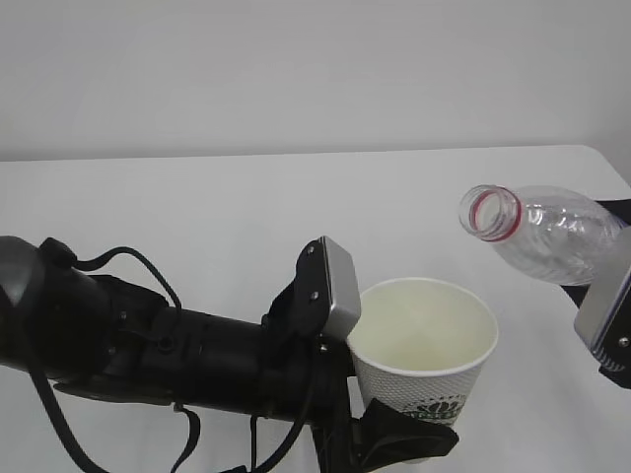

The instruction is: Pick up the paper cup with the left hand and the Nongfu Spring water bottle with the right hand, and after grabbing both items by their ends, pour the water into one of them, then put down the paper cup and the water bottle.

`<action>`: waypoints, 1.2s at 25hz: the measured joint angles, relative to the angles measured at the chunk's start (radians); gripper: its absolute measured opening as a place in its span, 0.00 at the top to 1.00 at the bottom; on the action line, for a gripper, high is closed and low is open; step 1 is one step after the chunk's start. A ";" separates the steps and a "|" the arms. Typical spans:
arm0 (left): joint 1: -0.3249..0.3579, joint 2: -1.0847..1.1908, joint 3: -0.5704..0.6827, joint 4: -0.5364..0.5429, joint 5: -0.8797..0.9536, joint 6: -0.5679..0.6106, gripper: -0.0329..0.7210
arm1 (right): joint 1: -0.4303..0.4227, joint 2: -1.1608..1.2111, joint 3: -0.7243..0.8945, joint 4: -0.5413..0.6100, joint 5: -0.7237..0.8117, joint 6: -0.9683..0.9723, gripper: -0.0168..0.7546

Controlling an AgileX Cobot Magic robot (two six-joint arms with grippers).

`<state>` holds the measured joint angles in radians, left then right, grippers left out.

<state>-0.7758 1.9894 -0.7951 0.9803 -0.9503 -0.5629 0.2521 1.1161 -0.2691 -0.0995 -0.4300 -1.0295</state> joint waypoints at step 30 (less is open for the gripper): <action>0.000 0.000 0.000 0.000 0.000 -0.001 0.29 | 0.000 0.000 0.000 0.014 -0.027 -0.203 0.37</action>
<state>-0.7758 1.9894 -0.7951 0.9803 -0.9503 -0.5636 0.2521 1.1161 -0.2691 -0.0860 -0.4569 -1.2325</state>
